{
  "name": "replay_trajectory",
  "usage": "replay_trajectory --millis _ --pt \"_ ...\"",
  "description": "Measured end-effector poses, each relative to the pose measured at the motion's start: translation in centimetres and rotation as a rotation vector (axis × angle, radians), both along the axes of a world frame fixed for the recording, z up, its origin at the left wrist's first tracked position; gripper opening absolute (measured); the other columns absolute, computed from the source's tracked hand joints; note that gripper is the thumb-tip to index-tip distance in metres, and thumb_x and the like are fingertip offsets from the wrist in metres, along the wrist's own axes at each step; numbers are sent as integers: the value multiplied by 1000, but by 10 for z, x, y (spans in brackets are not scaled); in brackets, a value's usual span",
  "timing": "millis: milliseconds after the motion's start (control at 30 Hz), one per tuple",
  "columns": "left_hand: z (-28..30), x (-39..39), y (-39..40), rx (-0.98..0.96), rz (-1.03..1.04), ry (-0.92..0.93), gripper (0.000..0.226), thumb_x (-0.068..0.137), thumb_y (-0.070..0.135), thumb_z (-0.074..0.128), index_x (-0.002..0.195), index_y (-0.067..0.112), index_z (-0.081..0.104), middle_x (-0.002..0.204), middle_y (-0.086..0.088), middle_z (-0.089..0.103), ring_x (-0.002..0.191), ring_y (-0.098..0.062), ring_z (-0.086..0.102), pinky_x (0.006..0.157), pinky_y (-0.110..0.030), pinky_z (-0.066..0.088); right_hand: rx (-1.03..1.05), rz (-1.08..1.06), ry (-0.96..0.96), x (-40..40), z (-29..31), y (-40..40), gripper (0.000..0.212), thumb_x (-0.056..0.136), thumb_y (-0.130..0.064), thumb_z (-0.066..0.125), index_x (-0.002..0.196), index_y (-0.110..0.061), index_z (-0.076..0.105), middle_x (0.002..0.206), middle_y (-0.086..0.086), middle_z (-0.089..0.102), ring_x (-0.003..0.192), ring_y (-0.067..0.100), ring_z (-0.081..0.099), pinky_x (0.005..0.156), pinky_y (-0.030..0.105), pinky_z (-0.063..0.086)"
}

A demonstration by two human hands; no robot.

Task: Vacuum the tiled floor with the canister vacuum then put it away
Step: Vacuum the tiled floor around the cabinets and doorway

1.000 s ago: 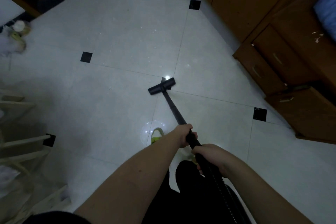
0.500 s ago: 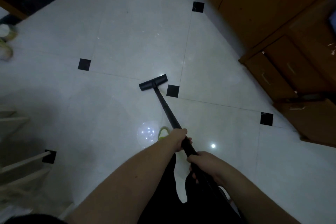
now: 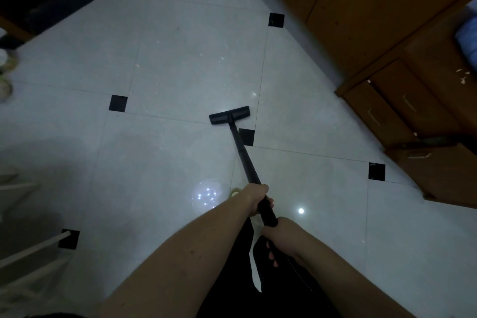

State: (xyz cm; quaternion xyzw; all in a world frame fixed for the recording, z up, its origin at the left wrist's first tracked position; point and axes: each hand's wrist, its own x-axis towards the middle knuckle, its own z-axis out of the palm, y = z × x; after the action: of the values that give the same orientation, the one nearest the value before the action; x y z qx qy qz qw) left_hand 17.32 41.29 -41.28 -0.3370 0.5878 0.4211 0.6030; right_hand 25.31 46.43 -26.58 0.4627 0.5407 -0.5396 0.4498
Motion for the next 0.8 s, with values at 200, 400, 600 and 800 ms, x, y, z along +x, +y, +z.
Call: replay_trajectory --millis 200,400,600,800 --pt "12 24 14 28 25 2 22 95 10 50 111 -3 43 73 -13 50 55 -20 55 44 -28 52 13 -75 42 36 3 12 14 91 -14 49 92 -2 57 72 13 59 54 22 59 54 31 52" --pt "19 39 29 51 67 -13 17 95 10 54 102 -3 47 72 -15 51 56 -23 54 40 -27 51 -32 -192 63 54 4 26 18 93 -15 49 95 0 57 72 13 58 54 22 58 53 30 50" --pt "26 47 43 41 120 -5 9 93 7 52 94 0 46 69 -12 49 53 -23 53 42 -27 50 -134 -255 68 60 14 49 17 94 -16 50 97 -1 56 75 13 57 54 21 58 50 29 50" --pt "25 46 47 39 176 26 8 93 4 51 96 1 44 68 -9 46 52 -20 50 44 -27 48 -194 -252 68 56 14 59 17 95 -17 49 98 -1 56 73 11 56 53 20 57 49 28 49"
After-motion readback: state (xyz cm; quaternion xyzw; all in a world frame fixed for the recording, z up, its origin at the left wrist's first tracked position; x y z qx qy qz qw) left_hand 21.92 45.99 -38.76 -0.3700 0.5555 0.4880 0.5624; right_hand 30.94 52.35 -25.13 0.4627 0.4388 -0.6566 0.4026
